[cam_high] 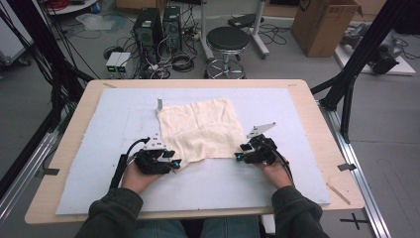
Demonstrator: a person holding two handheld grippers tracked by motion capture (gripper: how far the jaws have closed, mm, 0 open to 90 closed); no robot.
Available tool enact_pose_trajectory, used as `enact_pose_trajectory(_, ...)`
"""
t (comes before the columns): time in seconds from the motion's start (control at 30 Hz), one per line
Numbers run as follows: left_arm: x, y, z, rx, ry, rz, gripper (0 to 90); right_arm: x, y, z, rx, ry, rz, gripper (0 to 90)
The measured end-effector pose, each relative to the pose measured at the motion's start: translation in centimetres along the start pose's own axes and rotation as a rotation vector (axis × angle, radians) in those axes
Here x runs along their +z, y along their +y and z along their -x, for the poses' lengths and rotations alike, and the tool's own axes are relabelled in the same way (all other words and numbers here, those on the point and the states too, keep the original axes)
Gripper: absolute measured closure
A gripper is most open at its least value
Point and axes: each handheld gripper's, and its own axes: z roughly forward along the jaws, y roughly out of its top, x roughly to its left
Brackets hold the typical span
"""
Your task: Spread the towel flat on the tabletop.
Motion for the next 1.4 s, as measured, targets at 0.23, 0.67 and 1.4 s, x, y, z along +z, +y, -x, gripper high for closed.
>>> enact_pose_trajectory(0.23,0.5,-0.2,0.2,0.04,0.015,-0.066,68.5,0.1,0.0,0.0,-0.016,-0.014,-0.003,62.8)
enact_pose_trajectory(0.67,0.6,-0.3,0.2,0.075,0.046,-0.063,87.2,0.3,0.0,0.4,-0.009,0.028,0.009,84.8)
enact_pose_trajectory(1.4,-2.2,-0.8,-1.2,0.04,0.064,-0.035,87.6,-0.6,0.2,-0.9,-0.021,0.084,0.03,87.5)
